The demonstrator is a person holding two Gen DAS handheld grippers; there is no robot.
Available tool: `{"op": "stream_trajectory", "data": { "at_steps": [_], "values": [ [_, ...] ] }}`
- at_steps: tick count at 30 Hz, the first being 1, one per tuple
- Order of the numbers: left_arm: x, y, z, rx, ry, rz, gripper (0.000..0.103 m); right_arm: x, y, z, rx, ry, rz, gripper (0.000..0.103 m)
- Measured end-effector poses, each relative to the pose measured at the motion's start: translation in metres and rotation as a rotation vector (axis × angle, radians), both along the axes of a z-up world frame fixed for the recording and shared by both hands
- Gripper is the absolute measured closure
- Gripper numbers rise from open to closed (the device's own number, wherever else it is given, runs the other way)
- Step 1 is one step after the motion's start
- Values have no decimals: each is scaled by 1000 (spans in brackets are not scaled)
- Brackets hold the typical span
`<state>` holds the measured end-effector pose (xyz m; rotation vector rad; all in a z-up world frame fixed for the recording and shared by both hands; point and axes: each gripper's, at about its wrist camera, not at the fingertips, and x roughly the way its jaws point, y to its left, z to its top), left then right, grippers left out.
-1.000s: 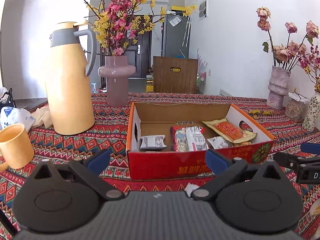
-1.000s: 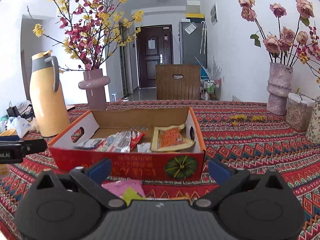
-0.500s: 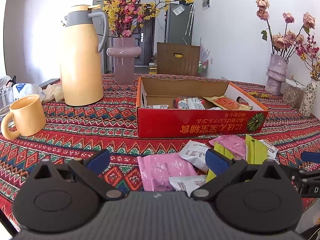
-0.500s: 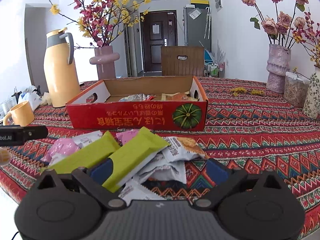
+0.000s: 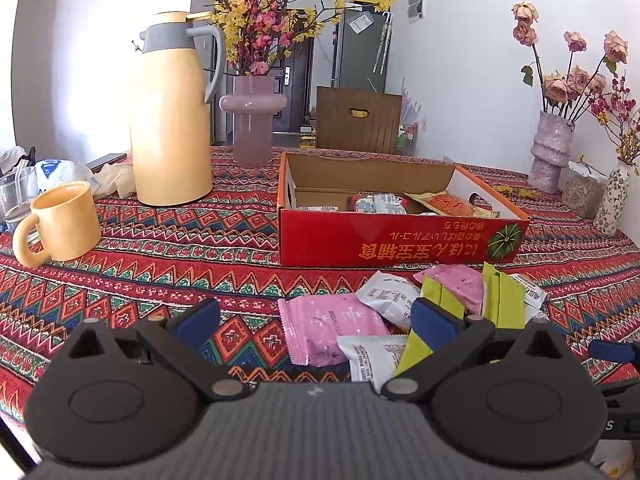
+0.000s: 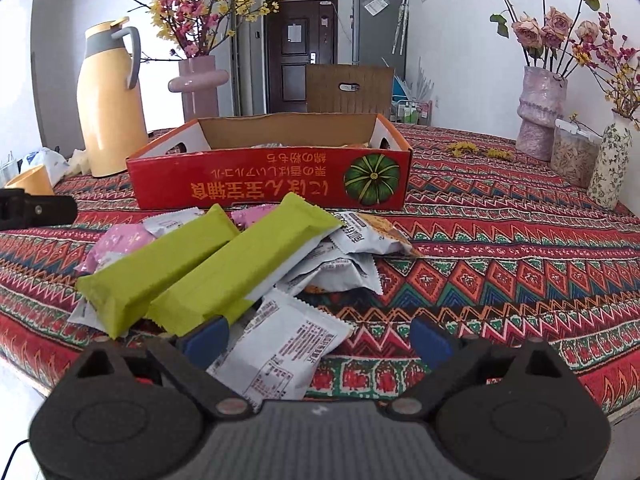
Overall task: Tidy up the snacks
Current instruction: 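Move both tools back over the snack pile, then grasp a white packet with the right tool while left grasps a green bar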
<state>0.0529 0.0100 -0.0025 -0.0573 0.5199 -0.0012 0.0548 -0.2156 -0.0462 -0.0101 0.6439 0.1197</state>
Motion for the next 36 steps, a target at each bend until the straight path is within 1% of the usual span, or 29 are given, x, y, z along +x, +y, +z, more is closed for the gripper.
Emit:
{"op": "stream_trajectory", "data": {
  "at_steps": [3, 10, 18, 20, 22, 26, 28, 29, 30, 34, 36],
  "values": [
    [-2, 1, 0, -1, -1, 1, 0, 0, -1, 0, 4, 2, -11, 8],
    [-1, -1, -1, -3, 3, -2, 0, -4, -5, -3, -10, 4, -10, 17],
    [3, -4, -3, -5, 14, -9, 0, -7, -12, -8, -27, 13, -2, 25],
    [4, -6, -5, -3, 19, -12, 0, -7, -12, -9, -31, 12, 4, 28],
    [5, -7, -5, -2, 23, -15, 0, -8, -11, -11, -26, 9, 11, 34],
    [6, -10, -7, -1, 29, -24, 0, -9, -10, -11, -18, 3, 24, 43],
    [6, -11, -8, -1, 32, -30, 0, -9, -10, -11, -7, 4, 29, 51],
    [6, -12, -8, -1, 34, -33, 0, -9, -10, -11, -3, 4, 31, 53],
    [7, -13, -9, 0, 37, -38, 0, -8, -11, -11, 0, 5, 28, 59],
    [8, -22, -11, 9, 53, -69, 0, -8, -16, -12, 21, 4, 24, 63],
    [10, -26, -12, 13, 66, -90, 0, -7, -19, -11, 33, 3, 23, 63]
  ]
}}
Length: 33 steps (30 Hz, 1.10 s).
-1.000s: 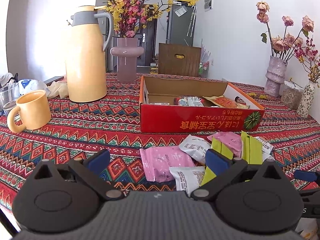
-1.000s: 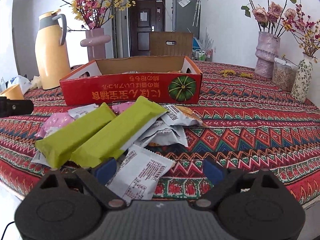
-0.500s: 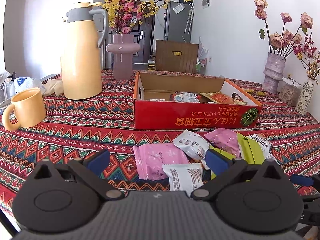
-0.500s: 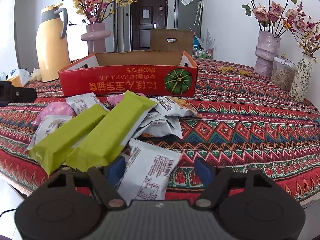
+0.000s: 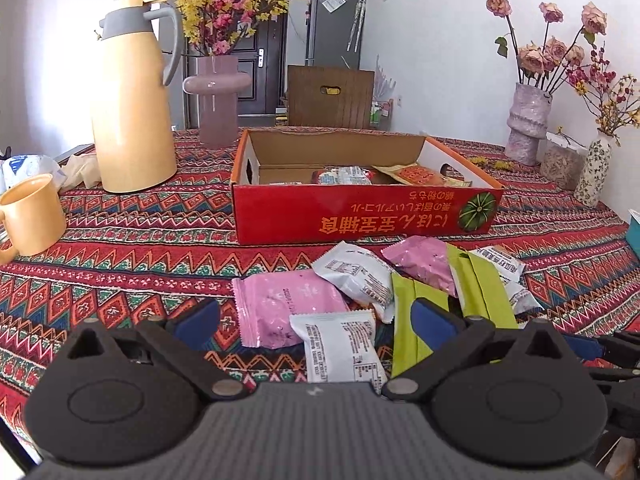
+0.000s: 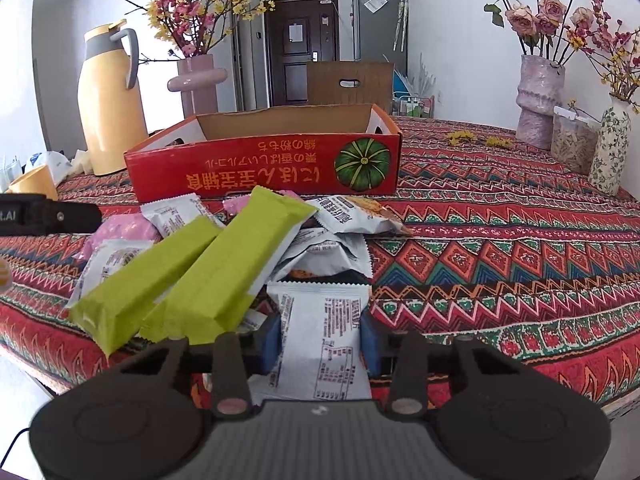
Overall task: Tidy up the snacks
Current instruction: 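Grasp a white packet with the right tool while left grasps a green bar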
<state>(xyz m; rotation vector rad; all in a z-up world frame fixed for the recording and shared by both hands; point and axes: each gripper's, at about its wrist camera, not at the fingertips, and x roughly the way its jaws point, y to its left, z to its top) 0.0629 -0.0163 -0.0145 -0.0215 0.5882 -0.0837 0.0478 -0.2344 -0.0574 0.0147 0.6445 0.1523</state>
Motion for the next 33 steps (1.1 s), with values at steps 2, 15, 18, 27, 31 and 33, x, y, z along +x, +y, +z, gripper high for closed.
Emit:
{"op": "stream_trajectory", "data": {
  "at_steps": [2, 15, 18, 27, 31, 33],
  "values": [
    [2, -5, -1, 3, 14, -22, 0, 0, -4, 1, 9, -8, -9, 63],
    [23, -45, -10, 89, 106, -138, 7, 3, -26, 5, 58, -50, -50, 63],
    [24, -51, -13, 109, 120, -159, 17, 3, -28, 4, 68, -51, -46, 63],
    [26, -63, -17, 137, 142, -230, 40, 3, -28, 1, 89, -48, -24, 63],
    [31, -69, -22, 147, 167, -255, 49, 3, -26, 0, 93, -47, -17, 63],
    [35, -70, -25, 145, 188, -257, 56, 3, -27, -1, 96, -46, -16, 63]
  ]
}}
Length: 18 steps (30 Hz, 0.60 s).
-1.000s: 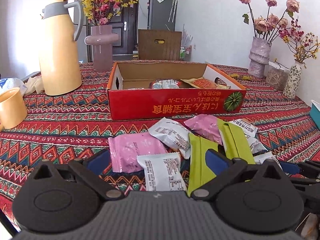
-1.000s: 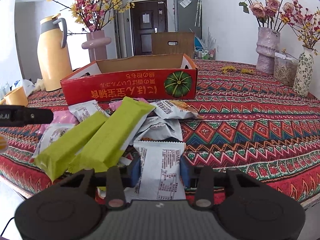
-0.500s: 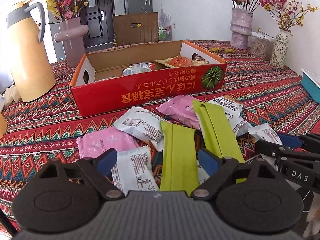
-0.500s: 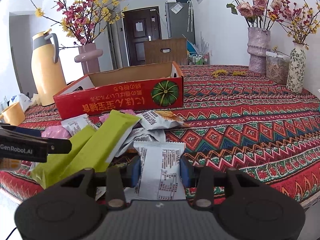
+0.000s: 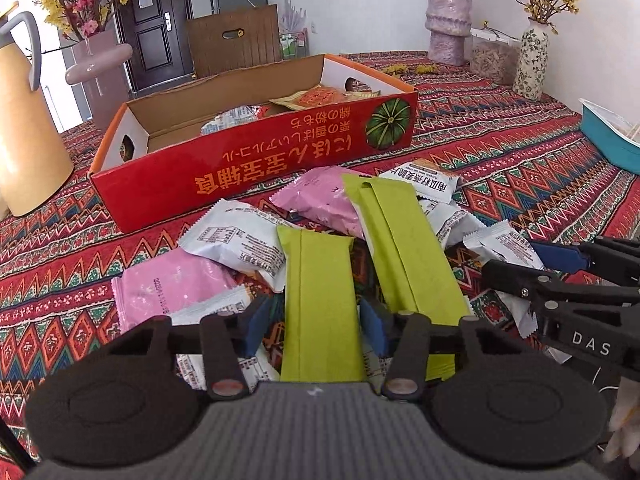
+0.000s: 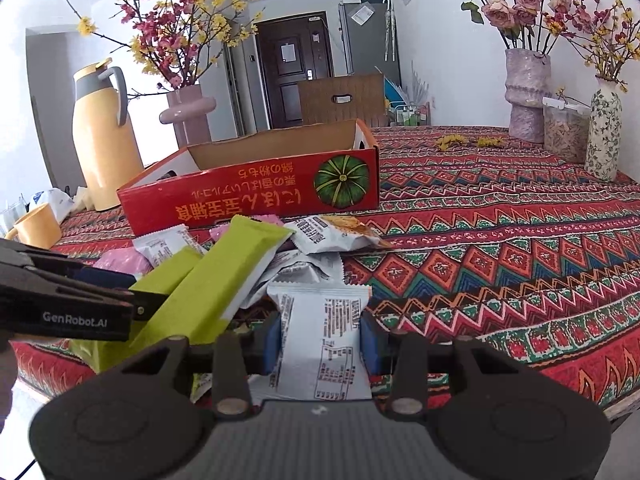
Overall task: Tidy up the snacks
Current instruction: 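Grasp a white packet with the right tool while left grasps a green bar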
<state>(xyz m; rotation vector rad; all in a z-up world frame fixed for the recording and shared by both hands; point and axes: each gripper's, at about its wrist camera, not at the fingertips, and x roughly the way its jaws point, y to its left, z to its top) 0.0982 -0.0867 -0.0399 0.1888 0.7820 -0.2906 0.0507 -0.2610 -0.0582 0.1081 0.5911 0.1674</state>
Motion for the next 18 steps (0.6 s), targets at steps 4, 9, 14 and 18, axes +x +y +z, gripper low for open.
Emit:
{"op": "stream_trajectory", "data": {
  "at_steps": [4, 9, 14, 18],
  "values": [
    [5, 1, -1, -27, 20, -6, 62, 0, 1, -1, 4, 2, 4, 63],
    [9, 5, -2, -64, 38, 3, 65, 2, 1, -4, 9, 9, 13, 63],
    [7, 3, 0, -54, 20, 3, 66, 2, 1, -4, 12, 10, 14, 63],
    [5, 4, 5, -52, -4, 8, 67, 2, 1, -4, 11, 10, 14, 63]
  ]
}}
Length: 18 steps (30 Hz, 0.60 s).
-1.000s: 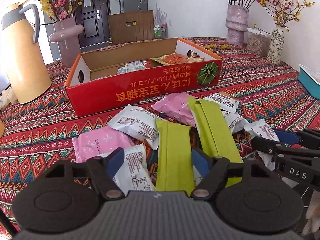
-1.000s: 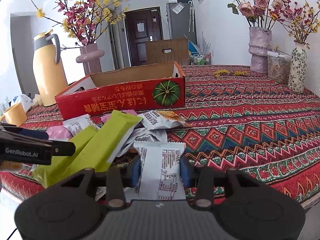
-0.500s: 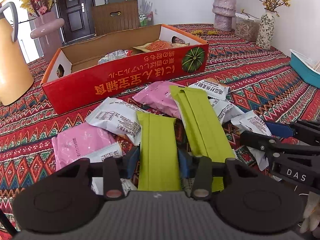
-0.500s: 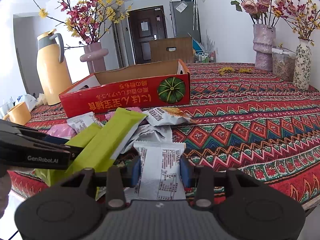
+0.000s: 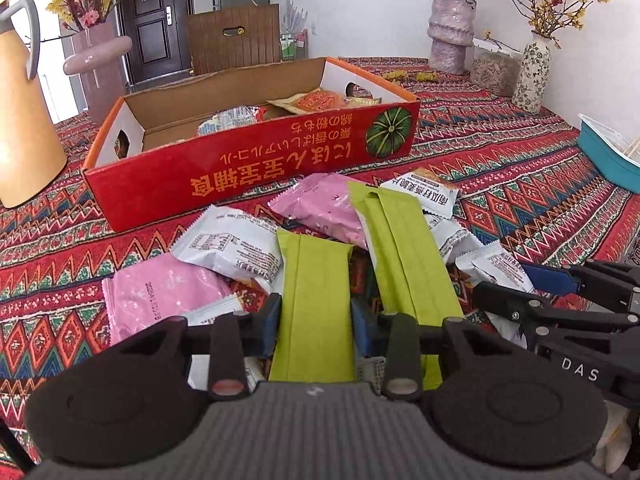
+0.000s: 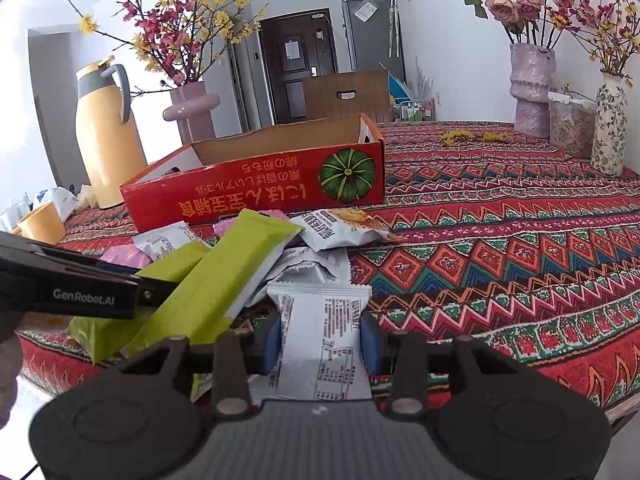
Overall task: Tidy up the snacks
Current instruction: 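Grasp a white packet with the right tool while left grasps a green bar, then carry the white packet and green bar into the box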
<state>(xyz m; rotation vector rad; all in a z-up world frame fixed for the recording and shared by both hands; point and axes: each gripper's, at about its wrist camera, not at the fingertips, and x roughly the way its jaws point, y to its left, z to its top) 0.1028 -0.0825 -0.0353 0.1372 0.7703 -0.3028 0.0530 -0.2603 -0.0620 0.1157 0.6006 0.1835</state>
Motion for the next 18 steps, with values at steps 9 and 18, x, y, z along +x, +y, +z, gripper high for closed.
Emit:
{"op": "stream_trajectory", "data": {
  "at_steps": [9, 18],
  "values": [
    [-5, 8, 14, -16, -51, 26, 68, -1, -1, 5, -4, -14, -5, 63],
    [-5, 16, 27, -40, -97, 55, 68, 0, -5, 14, -9, -46, -22, 63]
  ]
}}
